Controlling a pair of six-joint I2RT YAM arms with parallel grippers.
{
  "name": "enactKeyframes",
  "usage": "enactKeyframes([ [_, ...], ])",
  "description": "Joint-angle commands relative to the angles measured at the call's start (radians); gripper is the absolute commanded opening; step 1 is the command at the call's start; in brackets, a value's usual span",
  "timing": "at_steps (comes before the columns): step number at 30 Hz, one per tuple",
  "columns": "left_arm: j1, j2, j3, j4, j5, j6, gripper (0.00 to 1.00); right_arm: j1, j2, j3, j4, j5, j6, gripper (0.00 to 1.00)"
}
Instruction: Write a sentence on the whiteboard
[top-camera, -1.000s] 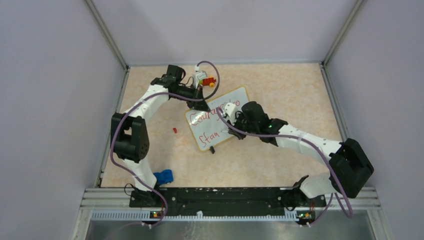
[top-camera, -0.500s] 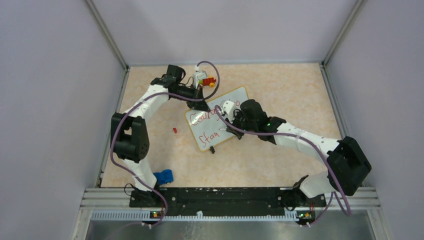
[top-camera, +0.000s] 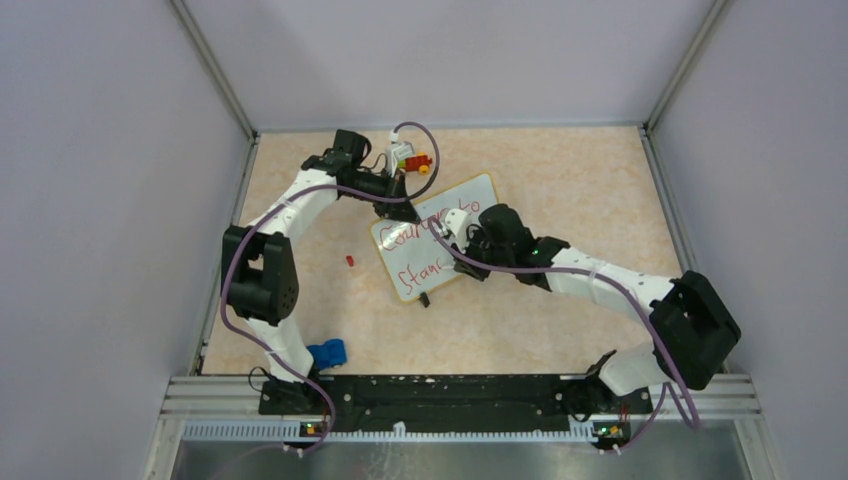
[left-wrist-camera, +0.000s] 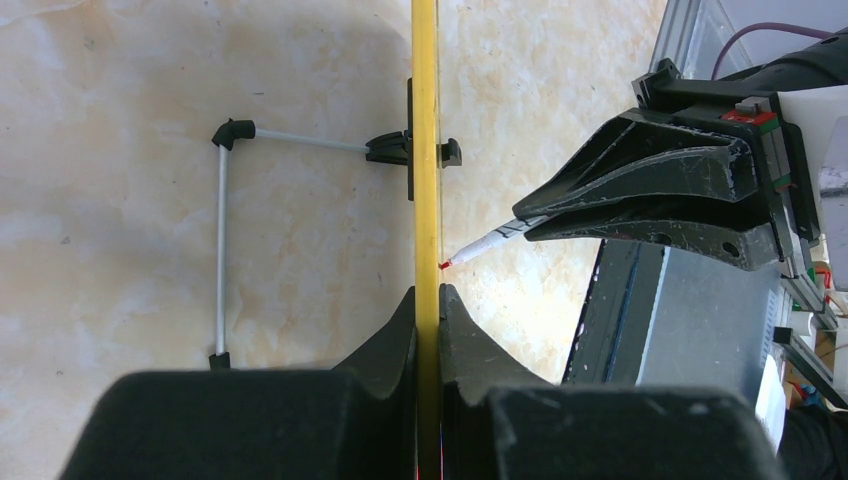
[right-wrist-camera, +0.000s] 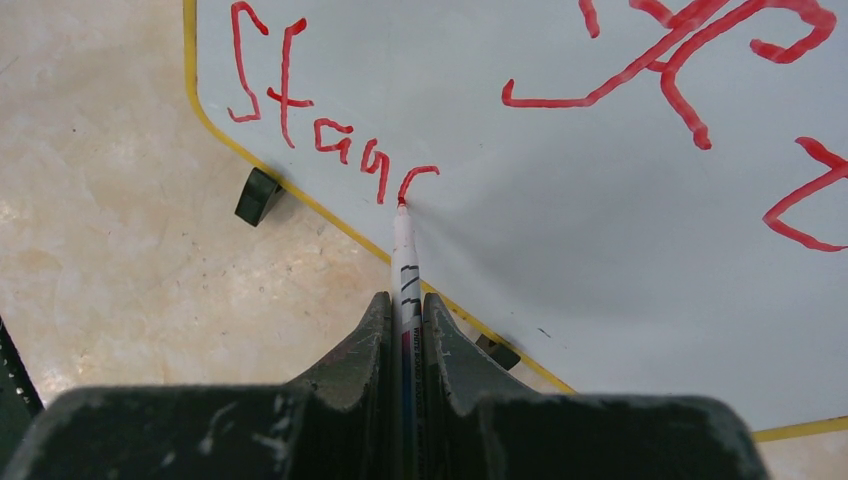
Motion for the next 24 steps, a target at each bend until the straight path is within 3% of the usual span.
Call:
enactKeyframes([
  [1,-0.024,0.027,-0.013,-0.097,-0.036,0.055,0.00,0.003,-0.002,-0.012,0.022,0.029,-0.017,0.00],
  [24,-0.024,0.030,-0.001,-0.098,-0.034,0.050,0.00,-0.064,-0.017,0.139,0.054,0.049,0.022,0.00],
])
